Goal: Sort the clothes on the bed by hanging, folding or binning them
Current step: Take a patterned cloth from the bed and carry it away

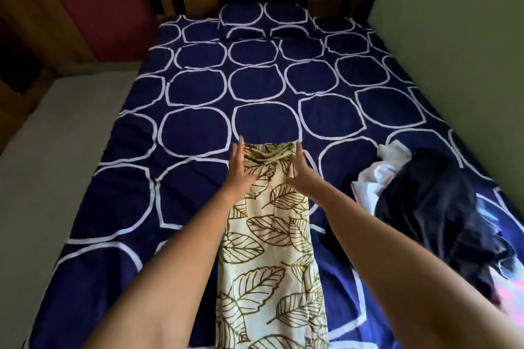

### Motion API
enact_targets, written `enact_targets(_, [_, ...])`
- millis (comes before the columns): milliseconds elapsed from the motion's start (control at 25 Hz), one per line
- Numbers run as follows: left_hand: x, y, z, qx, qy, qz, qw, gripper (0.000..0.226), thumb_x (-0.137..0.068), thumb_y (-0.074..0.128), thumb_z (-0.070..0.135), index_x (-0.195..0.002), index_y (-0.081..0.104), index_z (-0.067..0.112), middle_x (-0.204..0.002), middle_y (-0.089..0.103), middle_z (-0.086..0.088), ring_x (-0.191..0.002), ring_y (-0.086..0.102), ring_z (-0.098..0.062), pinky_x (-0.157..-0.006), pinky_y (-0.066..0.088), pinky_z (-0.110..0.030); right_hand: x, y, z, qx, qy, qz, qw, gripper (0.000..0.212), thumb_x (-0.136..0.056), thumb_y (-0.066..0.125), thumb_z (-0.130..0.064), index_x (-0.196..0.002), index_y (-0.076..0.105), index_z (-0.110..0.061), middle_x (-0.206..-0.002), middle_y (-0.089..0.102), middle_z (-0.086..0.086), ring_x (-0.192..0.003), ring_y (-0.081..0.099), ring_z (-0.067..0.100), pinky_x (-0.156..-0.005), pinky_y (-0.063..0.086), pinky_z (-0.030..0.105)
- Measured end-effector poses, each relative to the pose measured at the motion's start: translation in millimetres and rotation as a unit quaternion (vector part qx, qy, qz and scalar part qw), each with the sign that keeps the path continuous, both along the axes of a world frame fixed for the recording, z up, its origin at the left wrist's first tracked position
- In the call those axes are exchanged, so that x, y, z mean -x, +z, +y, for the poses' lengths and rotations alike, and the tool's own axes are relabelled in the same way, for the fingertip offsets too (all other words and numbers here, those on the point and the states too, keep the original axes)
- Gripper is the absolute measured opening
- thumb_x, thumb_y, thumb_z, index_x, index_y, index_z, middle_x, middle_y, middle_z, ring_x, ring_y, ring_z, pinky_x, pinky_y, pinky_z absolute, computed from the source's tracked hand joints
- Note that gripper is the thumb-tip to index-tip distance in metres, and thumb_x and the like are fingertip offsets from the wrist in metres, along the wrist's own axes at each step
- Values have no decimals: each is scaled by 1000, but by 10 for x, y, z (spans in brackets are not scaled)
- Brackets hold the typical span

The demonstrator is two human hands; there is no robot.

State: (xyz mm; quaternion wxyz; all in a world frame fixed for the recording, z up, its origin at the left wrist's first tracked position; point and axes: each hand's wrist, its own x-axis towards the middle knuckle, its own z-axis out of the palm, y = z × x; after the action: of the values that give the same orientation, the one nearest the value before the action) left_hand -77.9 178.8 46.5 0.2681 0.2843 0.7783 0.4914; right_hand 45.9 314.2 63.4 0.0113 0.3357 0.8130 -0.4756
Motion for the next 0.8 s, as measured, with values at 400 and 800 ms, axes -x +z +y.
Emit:
enact_targets(400, [-1361, -2205, -1030, 262, -164, 299, 903, 75, -97, 35, 42, -151, -15, 26, -159, 7, 1, -144, 21, -27, -115, 22, -46, -1152, -2204, -1284, -181, 130, -173, 959, 72, -91, 9, -52, -147, -18, -18, -156, -21, -5, -137, -31, 13, -115, -21, 38])
enact_targets(800, [-1650, -2381, -1679, 279, -167, 370, 870, 72, -92, 30, 51, -154, 7, 23, -162, 4, 1, -148, -2, -19, -118, 2, -44, -2014, -2356, -1393, -281, -27, -207, 937, 68, -92, 19, -48, -151, -1, -20, -159, -1, 1, -146, -11, 12, -117, -11, 38])
